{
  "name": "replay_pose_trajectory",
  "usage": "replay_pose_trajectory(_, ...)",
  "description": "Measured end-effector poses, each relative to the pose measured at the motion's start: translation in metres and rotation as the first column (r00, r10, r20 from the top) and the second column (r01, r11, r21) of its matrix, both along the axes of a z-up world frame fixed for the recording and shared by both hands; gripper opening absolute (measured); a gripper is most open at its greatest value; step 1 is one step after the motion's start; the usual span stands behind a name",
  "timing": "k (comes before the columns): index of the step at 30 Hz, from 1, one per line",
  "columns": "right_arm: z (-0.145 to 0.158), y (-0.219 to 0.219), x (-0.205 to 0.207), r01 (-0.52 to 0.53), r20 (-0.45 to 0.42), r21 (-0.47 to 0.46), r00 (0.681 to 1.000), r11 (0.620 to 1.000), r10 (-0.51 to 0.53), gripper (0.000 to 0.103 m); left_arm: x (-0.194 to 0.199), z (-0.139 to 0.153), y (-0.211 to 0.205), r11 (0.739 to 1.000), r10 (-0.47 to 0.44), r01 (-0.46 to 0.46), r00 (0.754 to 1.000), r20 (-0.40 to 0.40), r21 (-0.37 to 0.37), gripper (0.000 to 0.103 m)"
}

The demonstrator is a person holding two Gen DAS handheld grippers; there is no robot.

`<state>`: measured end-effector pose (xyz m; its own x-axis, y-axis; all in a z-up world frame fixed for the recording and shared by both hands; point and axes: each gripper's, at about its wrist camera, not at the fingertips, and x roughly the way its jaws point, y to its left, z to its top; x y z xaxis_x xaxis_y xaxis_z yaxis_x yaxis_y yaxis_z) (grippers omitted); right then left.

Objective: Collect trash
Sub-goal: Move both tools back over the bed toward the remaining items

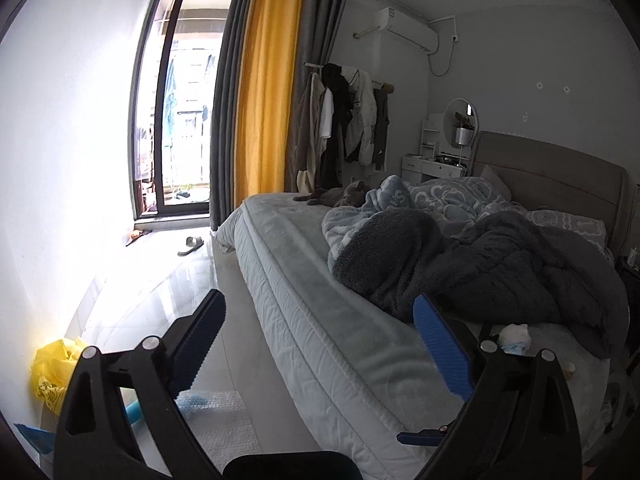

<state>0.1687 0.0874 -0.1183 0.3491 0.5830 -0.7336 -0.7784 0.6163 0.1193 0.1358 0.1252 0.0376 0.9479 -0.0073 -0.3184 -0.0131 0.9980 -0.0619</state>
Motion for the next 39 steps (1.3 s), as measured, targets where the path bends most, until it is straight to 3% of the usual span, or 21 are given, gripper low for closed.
replay_pose_trajectory(9,0.013,-0.066,0.004,0.102,0.052,0.016,0.993,0.995,-0.103,0.090,0.014,-0.007,-0.045,0.996,-0.085,0.085,0.996,0.001,0.005,0.098)
replay_pose_trajectory(22,0.022,-0.143,0.014,0.238,0.092,0.047,0.966,0.970,-0.241,0.091,0.026,-0.021,-0.077,0.987,-0.146,0.143,0.988,-0.039,-0.069,0.098)
replay_pose_trajectory(32,0.017,-0.211,0.028,0.373,0.065,0.064,0.924,0.926,-0.377,0.092,0.038,-0.031,-0.105,0.978,-0.197,0.191,0.978,-0.062,-0.086,0.098)
replay_pose_trajectory(39,0.015,-0.259,0.035,0.468,0.077,0.067,0.878,0.881,-0.472,0.092,0.051,-0.046,-0.130,0.972,-0.229,0.221,0.967,-0.114,-0.083,0.098)
